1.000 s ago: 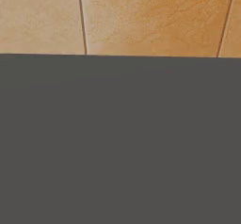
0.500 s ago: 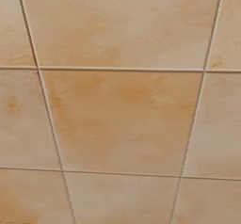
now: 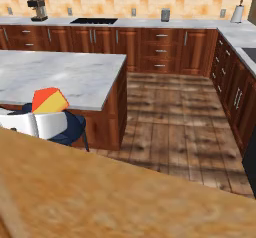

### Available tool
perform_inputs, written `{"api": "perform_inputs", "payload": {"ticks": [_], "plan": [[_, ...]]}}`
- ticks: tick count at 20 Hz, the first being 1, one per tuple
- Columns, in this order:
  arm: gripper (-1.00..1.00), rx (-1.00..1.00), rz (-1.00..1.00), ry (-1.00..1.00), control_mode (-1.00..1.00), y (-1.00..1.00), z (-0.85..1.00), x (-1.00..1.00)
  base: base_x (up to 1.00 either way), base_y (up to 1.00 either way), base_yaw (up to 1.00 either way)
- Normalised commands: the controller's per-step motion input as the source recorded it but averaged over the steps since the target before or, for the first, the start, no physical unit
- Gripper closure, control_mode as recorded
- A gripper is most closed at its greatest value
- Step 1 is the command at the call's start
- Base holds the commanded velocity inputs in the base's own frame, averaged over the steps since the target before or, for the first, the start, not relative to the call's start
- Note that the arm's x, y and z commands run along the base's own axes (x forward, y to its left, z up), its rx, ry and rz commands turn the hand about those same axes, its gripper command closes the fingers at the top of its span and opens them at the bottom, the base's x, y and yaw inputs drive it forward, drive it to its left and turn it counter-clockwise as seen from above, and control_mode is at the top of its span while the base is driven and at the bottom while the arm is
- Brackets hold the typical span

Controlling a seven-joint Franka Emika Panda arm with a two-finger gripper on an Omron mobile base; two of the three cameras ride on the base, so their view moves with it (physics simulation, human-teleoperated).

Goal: Pick the cheese from the fridge and the cheese grater from the cabinet and place them next to the salad bowl.

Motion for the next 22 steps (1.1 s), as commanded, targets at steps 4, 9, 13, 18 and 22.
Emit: {"api": "perform_inputs", "payload": {"ticks": [4,9,13,18,22], "plan": [[1.0,0.0,0.0,0.0,1.0,0.0,0.0,0.0,1.0,-1.0,0.25],[1.0,0.0,0.0,0.0,1.0,0.0,0.0,0.0,1.0,-1.0,0.21],[1.0,0.0,0.0,0.0,1.0,0.0,0.0,0.0,1.0,-1.0,0.19],[1.0,0.0,0.0,0.0,1.0,0.0,0.0,0.0,1.0,-0.85,0.2],[1.0,0.0,0.0,0.0,1.0,0.0,0.0,0.0,1.0,-0.23,0.25]]}}
